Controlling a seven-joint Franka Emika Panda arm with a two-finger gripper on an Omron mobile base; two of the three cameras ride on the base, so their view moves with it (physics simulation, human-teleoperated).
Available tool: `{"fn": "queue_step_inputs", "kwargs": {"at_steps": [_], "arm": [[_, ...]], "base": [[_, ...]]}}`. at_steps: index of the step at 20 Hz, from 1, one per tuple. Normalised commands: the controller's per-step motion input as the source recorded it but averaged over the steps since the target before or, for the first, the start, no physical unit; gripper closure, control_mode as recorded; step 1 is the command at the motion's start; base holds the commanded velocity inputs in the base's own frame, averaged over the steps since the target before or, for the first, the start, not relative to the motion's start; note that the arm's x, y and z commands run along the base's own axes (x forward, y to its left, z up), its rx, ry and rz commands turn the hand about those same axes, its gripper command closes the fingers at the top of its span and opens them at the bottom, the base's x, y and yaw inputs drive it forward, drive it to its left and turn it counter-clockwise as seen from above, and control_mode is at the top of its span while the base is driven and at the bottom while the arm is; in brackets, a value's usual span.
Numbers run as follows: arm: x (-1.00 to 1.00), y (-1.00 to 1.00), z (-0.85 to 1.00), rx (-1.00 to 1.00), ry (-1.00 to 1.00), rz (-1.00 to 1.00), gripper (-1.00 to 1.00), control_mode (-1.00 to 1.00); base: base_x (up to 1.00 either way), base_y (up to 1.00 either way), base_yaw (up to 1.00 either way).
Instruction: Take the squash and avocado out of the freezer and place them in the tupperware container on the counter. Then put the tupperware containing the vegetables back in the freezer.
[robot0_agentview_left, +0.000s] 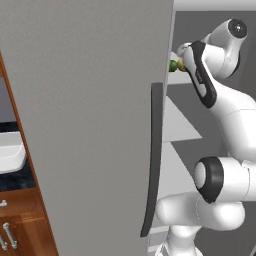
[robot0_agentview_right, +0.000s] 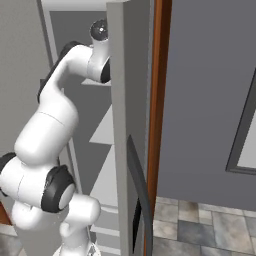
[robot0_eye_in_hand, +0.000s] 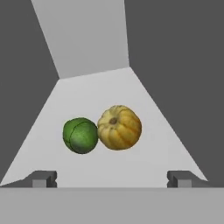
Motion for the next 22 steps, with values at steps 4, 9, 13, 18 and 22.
{"fn": "queue_step_inputs", "kwargs": {"at_steps": [4,9,13,18,22], "arm": [[0.29,-0.25,-0.18,0.01,0.06,0.00,-1.00,-1.00],[0.37,-0.06,-0.20,0.04,0.06,0.00,-1.00,-1.00],[0.39,0.00,-0.18,0.07,0.04,0.00,-1.00,-1.00],[0.30,0.00,-0.20,0.07,0.04,0.00,-1.00,-1.00],[0.34,0.00,-0.17,0.06,0.02,0.00,-1.00,-1.00]], "base": [[0.00,0.00,0.00],[0.00,0.00,0.00],[0.00,0.00,0.00],[0.00,0.00,0.00],[0.00,0.00,0.00]]}}
